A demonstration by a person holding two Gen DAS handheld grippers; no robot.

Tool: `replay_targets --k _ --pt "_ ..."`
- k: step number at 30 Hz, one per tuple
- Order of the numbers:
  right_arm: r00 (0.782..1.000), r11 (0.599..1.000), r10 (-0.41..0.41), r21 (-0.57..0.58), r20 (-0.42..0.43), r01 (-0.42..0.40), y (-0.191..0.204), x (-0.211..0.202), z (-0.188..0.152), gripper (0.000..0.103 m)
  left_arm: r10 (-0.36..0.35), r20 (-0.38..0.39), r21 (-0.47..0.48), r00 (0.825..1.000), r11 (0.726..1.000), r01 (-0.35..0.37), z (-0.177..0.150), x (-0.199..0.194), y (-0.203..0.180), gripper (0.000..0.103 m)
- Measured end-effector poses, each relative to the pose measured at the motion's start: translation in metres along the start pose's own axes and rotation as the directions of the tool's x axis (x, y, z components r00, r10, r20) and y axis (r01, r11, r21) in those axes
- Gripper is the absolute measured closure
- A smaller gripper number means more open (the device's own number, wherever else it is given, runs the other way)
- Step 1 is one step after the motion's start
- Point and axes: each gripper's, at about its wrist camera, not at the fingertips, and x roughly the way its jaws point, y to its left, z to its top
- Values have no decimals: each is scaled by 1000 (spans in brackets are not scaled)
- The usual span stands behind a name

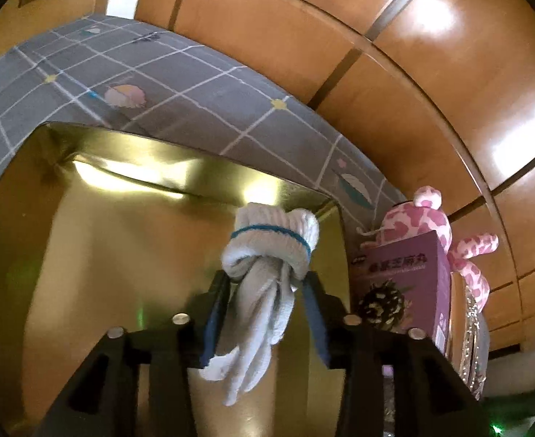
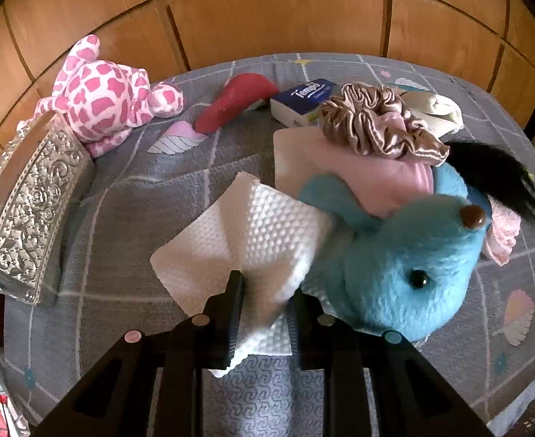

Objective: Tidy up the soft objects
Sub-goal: 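Carry the rope with the left tool to the gold tray while the right tool grasps the white towel, then release the rope in the tray while the right tool lays the towel in it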

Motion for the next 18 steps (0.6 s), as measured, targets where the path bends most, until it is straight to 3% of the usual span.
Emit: replay_targets --k 2,7,11,18 --pt "1000 1000 -6 2 0 6 0 0 0 82 -6 18 3 1000 1000 6 3 -5 -4 30" --pt "1000 1000 -17 -2 -4 17 2 1 1 82 49 92 107 995 992 -59 -5 -28 -17 30" --pt "1000 1000 -12 12 -10 12 2 0 4 82 85 135 201 987 973 -111 -34 -50 -26 28" --pt "999 997 34 66 8 -34 2 -8 11 94 62 122 281 991 955 -95 -88 -68 -35 28"
